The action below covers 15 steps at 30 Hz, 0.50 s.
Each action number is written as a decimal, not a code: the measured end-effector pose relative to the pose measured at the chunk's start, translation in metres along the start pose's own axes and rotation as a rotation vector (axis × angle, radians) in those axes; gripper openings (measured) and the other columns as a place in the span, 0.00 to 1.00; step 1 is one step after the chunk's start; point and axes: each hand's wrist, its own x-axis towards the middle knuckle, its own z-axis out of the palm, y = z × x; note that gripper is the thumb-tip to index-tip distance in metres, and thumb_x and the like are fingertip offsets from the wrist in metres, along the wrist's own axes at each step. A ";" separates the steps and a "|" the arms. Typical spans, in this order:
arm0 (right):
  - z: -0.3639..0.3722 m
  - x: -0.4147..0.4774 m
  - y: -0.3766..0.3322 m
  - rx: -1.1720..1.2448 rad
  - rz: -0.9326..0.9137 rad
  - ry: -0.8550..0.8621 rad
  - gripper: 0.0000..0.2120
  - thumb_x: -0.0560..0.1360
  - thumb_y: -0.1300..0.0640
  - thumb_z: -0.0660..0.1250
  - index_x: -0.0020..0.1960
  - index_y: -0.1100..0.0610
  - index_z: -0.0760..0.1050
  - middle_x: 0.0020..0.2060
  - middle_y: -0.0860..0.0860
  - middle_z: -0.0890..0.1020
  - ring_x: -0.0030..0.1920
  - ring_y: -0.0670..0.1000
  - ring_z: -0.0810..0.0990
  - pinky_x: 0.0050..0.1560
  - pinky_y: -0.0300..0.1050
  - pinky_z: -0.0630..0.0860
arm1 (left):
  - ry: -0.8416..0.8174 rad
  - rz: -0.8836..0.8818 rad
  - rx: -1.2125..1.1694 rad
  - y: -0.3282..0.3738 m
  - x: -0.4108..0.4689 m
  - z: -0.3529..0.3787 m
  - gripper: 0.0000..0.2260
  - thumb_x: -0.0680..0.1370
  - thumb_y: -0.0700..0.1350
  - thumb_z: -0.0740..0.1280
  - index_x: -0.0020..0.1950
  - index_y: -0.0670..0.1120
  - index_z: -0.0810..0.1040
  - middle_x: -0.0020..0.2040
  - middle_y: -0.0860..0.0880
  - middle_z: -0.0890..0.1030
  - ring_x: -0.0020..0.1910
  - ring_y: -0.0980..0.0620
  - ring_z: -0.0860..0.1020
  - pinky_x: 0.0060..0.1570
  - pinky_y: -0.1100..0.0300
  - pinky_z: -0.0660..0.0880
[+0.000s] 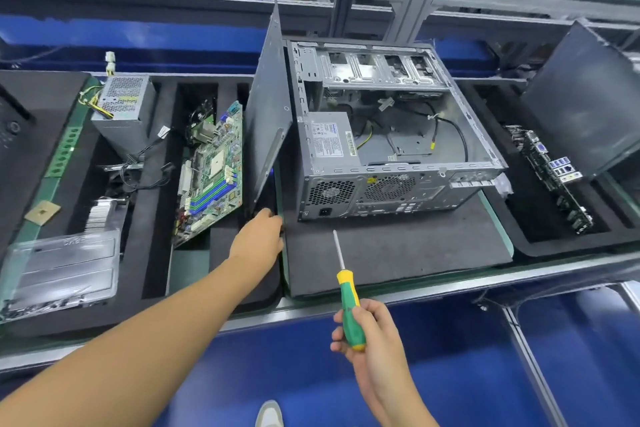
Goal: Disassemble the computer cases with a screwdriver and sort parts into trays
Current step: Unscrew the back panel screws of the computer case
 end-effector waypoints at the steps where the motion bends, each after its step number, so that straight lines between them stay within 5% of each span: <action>1: -0.002 0.000 0.000 0.008 0.001 0.000 0.02 0.82 0.65 0.60 0.54 0.63 0.70 0.39 0.61 0.82 0.33 0.55 0.78 0.33 0.49 0.78 | -0.004 -0.017 0.015 0.003 0.002 -0.002 0.08 0.80 0.38 0.63 0.57 0.39 0.77 0.56 0.41 0.73 0.52 0.38 0.77 0.48 0.48 0.75; 12: -0.010 0.005 -0.007 0.037 -0.009 -0.025 0.03 0.82 0.66 0.59 0.55 0.63 0.70 0.39 0.60 0.82 0.34 0.55 0.78 0.35 0.49 0.78 | -0.046 -0.016 0.235 0.016 0.000 -0.004 0.04 0.78 0.33 0.63 0.45 0.37 0.74 0.46 0.43 0.70 0.42 0.40 0.76 0.38 0.53 0.70; 15: -0.011 0.007 -0.010 0.037 -0.007 -0.023 0.03 0.82 0.66 0.59 0.55 0.63 0.70 0.39 0.60 0.82 0.34 0.55 0.78 0.35 0.49 0.78 | -0.068 -0.024 0.266 0.020 0.001 -0.004 0.05 0.79 0.33 0.61 0.51 0.36 0.76 0.49 0.41 0.74 0.47 0.40 0.77 0.39 0.53 0.69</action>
